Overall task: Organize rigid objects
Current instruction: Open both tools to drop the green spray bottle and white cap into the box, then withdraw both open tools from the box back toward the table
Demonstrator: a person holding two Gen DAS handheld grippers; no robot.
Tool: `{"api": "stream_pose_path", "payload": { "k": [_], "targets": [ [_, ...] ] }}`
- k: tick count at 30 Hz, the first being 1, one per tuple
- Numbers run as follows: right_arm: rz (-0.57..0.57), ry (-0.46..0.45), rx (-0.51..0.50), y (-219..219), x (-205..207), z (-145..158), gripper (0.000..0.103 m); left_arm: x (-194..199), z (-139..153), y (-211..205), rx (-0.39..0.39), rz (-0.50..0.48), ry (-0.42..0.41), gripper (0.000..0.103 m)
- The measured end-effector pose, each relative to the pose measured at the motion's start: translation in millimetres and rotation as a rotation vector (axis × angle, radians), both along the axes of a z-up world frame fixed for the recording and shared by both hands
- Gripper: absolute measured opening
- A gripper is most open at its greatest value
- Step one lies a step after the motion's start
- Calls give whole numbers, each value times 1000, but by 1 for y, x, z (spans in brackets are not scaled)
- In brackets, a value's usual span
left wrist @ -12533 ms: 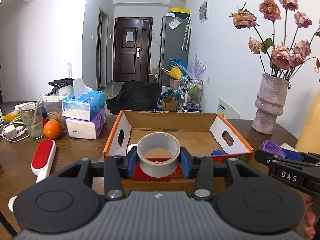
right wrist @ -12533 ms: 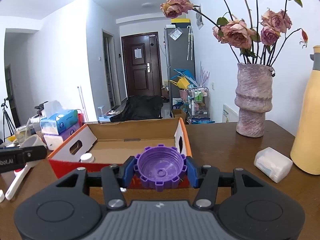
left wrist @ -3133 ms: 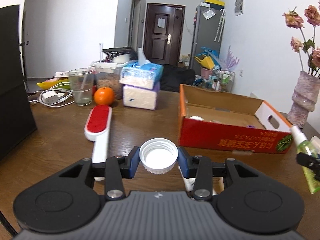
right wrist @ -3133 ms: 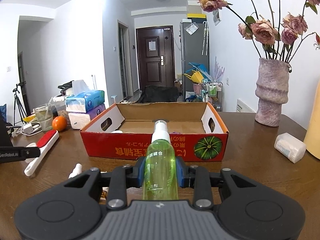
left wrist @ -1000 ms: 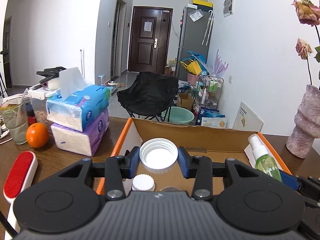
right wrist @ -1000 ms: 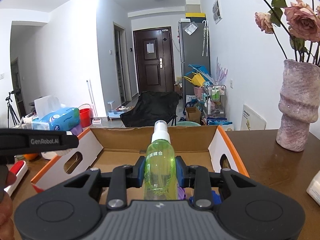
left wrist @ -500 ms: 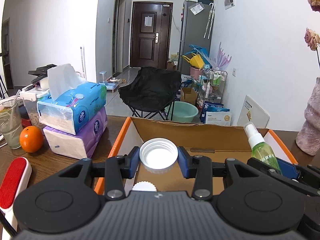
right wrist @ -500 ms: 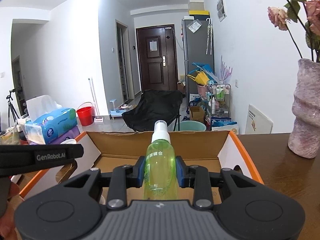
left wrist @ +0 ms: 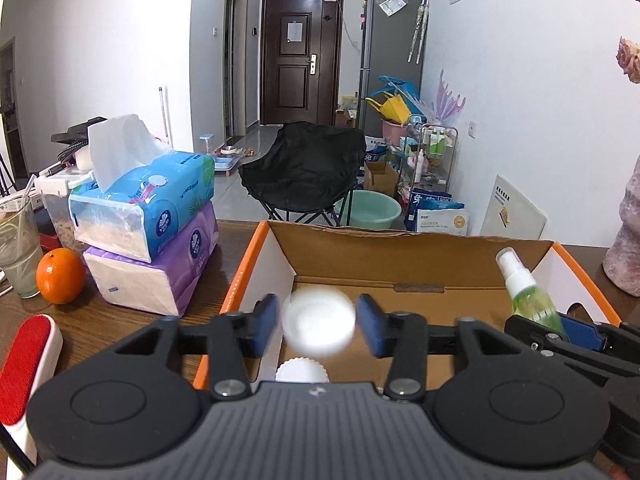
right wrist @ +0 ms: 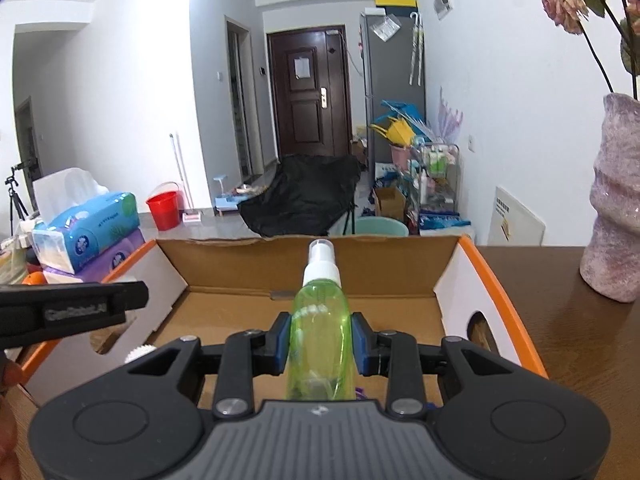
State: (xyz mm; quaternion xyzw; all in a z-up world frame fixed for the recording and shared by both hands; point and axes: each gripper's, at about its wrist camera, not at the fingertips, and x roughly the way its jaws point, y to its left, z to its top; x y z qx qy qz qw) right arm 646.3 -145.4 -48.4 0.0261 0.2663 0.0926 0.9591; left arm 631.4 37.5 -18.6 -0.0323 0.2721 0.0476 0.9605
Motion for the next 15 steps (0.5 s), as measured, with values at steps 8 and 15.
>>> {"api": "stream_pose_path", "payload": {
  "k": [8, 15],
  "targets": [
    [-48, -43, -22, -13, -8, 4, 103, -13, 11, 9, 6, 48, -60, 103],
    [-43, -44, -21, -16, -11, 7, 103, -13, 13, 11, 12, 52, -58, 103]
  ]
}}
